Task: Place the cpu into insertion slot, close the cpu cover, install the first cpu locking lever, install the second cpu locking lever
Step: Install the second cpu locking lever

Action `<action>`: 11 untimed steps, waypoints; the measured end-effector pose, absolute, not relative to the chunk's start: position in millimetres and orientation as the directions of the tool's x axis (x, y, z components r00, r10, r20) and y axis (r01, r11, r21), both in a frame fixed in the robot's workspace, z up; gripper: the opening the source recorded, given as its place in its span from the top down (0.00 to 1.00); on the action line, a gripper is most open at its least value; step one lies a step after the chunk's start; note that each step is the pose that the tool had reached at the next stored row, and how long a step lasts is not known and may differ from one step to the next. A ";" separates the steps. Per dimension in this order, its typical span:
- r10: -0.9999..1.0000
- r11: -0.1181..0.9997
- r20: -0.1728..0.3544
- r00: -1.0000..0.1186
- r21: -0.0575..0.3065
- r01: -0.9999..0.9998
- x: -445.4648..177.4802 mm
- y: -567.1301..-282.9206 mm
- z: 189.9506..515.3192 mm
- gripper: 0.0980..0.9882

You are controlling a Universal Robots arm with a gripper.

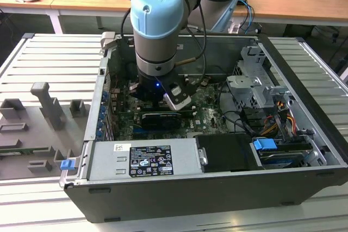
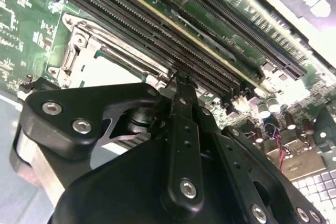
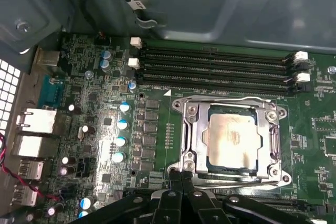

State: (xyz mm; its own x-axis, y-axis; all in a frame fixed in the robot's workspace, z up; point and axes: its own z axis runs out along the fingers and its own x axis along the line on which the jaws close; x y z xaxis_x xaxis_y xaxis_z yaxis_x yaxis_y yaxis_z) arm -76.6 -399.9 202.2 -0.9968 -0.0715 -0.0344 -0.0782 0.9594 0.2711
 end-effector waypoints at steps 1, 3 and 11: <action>-0.071 0.956 -0.036 -0.997 0.284 -0.078 -76.6 -400.5 202.1 0.99; -0.071 0.954 -0.036 -0.997 0.291 -0.078 -76.6 -401.4 200.3 0.99; -0.071 0.948 -0.041 -0.997 0.308 -0.080 -82.9 -402.0 193.2 0.99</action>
